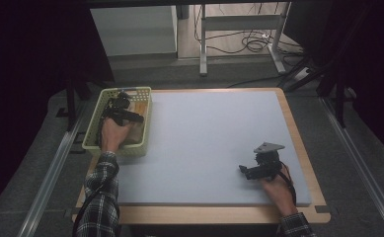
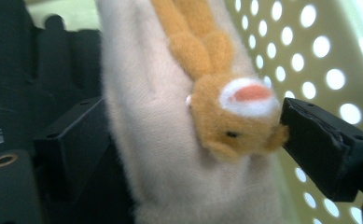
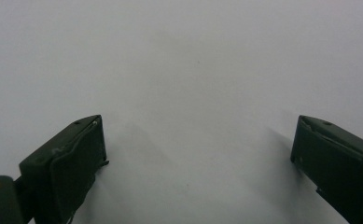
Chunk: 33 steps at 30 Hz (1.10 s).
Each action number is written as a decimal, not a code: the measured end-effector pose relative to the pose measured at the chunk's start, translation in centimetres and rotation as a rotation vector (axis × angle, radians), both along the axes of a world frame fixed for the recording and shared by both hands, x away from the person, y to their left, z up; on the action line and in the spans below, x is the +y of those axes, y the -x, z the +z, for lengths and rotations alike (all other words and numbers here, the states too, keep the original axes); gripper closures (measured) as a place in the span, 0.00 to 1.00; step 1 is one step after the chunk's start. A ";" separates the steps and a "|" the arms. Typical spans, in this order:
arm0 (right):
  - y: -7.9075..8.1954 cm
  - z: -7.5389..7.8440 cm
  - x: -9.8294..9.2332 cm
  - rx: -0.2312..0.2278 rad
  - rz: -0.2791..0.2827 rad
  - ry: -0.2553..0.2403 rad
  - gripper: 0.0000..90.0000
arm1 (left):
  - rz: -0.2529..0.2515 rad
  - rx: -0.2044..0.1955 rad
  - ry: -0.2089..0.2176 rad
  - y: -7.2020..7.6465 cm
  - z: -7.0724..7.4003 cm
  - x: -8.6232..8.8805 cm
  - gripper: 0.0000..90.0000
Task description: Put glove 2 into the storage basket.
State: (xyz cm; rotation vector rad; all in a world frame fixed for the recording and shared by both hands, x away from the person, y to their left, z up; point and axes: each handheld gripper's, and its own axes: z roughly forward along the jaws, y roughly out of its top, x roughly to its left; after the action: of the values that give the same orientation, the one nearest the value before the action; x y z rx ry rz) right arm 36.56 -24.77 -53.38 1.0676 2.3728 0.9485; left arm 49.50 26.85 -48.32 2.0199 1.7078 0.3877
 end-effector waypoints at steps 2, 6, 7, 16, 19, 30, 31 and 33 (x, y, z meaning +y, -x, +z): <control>0.0 0.0 0.0 0.000 0.000 0.000 0.03 | -0.010 -0.024 -0.010 0.3 0.4 0.3 0.10; 0.0 0.0 0.0 -0.002 0.000 0.002 0.03 | -0.018 -0.056 -0.007 0.9 0.9 0.7 0.08; 0.0 0.0 0.0 -0.002 0.000 0.002 0.03 | -0.019 -0.061 -0.015 1.1 1.0 0.8 0.07; 0.0 0.0 0.0 -0.003 0.000 0.003 0.03 | -0.037 -0.120 0.007 2.4 1.9 1.7 0.04; 0.0 0.0 0.0 -0.004 0.000 0.003 0.03 | -0.042 -0.136 0.016 2.7 2.2 1.9 0.03; 0.0 0.0 0.0 -0.004 0.000 0.004 0.03 | -0.099 -0.192 0.030 4.2 3.4 1.7 0.03; 0.0 0.0 0.0 -0.005 0.000 0.004 0.03 | -0.106 -0.196 0.029 4.4 3.5 1.6 0.03; 0.0 0.0 0.0 -0.004 0.000 0.004 0.03 | -0.126 -0.211 0.030 4.7 3.8 1.3 0.03</control>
State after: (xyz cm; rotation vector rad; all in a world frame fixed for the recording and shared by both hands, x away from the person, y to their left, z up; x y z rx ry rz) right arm 36.53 -24.74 -53.38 1.0634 2.3699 0.9447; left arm 44.76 28.15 -44.49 1.9759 1.4434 0.5093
